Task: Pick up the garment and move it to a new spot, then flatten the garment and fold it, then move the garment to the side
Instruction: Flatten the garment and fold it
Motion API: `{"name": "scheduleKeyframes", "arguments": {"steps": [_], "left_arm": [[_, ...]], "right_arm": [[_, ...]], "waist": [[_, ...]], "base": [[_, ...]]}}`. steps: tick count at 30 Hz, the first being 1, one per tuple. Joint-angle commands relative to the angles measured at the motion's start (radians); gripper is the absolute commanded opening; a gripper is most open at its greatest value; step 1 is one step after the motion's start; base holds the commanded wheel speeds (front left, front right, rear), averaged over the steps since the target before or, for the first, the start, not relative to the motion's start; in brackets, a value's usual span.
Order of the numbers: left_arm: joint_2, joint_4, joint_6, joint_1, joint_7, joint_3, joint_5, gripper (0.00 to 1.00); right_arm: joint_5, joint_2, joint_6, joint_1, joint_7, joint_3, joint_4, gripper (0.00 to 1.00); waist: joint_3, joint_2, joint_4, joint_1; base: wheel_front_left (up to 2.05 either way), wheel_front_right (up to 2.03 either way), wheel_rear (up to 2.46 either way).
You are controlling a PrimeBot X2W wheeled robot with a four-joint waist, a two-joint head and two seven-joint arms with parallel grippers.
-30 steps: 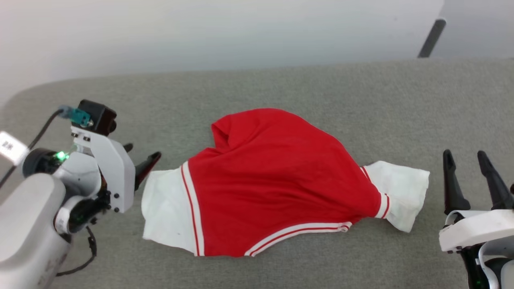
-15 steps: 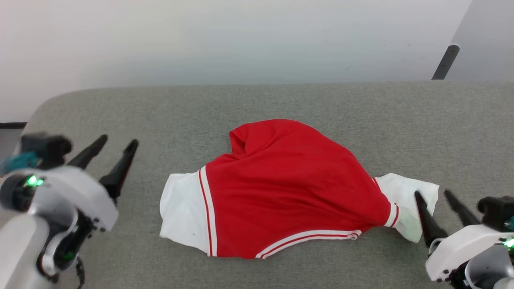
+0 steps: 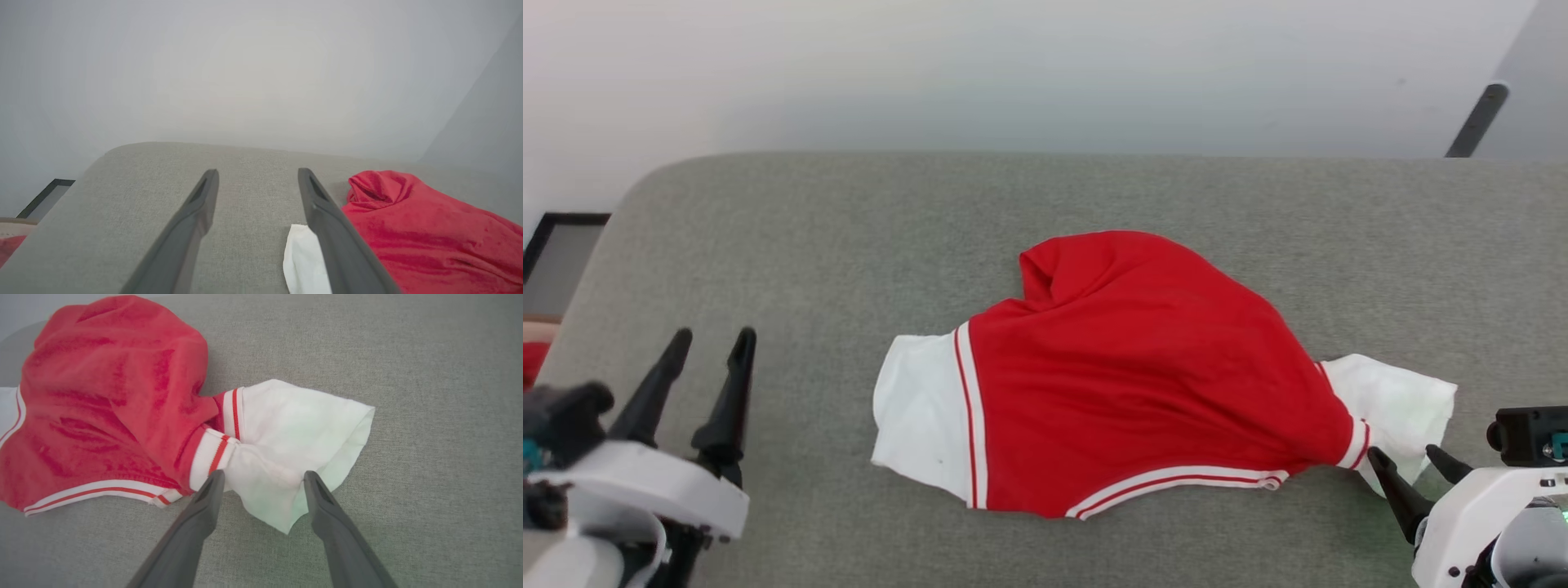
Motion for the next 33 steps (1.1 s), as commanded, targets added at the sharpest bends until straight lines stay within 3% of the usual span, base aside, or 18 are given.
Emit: {"name": "scheduleKeyframes", "arguments": {"steps": [1,7,8,9,23,33], "left_arm": [[-0.015,-0.005,0.01,0.029,-0.022,0.008,-0.01,1.0],[-0.042,-0.006,0.012,0.06,-0.05,0.01,-0.022,1.0],[-0.048,-0.005,0.012,0.065,-0.054,0.009,-0.025,1.0],[-0.05,-0.006,0.012,0.069,-0.057,0.009,-0.021,1.0],[-0.075,-0.025,0.029,0.111,-0.081,0.018,-0.03,1.0],[-0.095,-0.021,0.017,0.08,-0.084,-0.003,-0.02,1.0]], "right_arm": [[0.006,-0.004,-0.001,0.004,0.024,0.001,-0.003,1.0],[-0.024,-0.023,-0.001,-0.013,0.052,0.007,0.014,1.0],[-0.028,-0.025,-0.001,-0.018,0.054,0.008,0.019,0.43],[-0.034,-0.032,-0.001,-0.024,0.052,0.012,0.02,0.0],[-0.055,-0.042,-0.001,-0.128,0.048,-0.037,0.004,0.0],[-0.101,-0.082,-0.001,-0.294,0.011,-0.074,0.152,0.0]], "waist": [[0.014,-0.0001,0.019,0.0],[0.031,-0.0001,0.048,0.0],[0.033,-0.0001,0.053,0.0],[0.035,-0.0001,0.058,0.0],[0.033,-0.0001,0.091,0.0],[0.067,-0.0001,0.125,0.0]], "base": [[0.0,0.0,0.0],[0.0,0.0,0.0],[0.0,0.0,0.0],[0.0,0.0,0.0],[0.0,0.0,0.0],[0.0,0.0,0.0]]}}
